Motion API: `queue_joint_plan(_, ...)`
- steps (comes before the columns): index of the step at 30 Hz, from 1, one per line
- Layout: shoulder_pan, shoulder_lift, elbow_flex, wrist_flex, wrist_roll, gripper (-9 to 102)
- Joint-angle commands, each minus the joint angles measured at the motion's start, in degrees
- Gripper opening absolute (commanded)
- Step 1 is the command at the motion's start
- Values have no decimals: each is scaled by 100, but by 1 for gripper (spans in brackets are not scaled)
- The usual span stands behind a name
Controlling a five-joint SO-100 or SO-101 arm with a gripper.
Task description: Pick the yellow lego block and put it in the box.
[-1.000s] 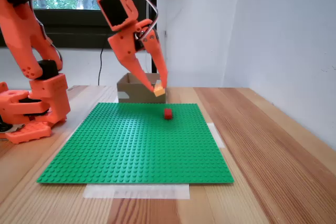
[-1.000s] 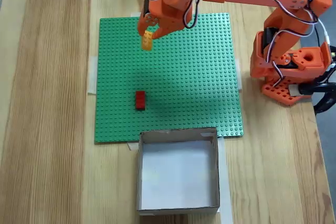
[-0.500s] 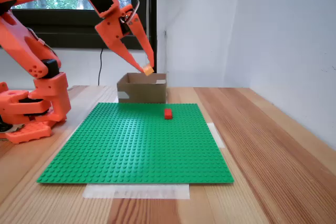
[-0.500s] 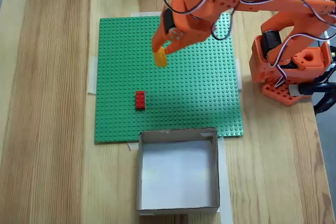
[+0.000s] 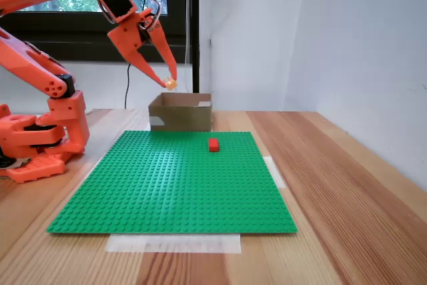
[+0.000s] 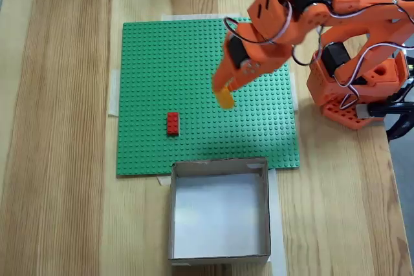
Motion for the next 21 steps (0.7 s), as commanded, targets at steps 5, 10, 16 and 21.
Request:
queue_joint_plan(5,-563,44,-53,79,158,-1)
queue_joint_plan(10,-809,-325,-334,44,343,-1)
queue_joint_plan(16,-1002,-1310,-1318,360,519,-1)
queue_joint_plan(21,-1204,-2048,-2004,466,580,-1)
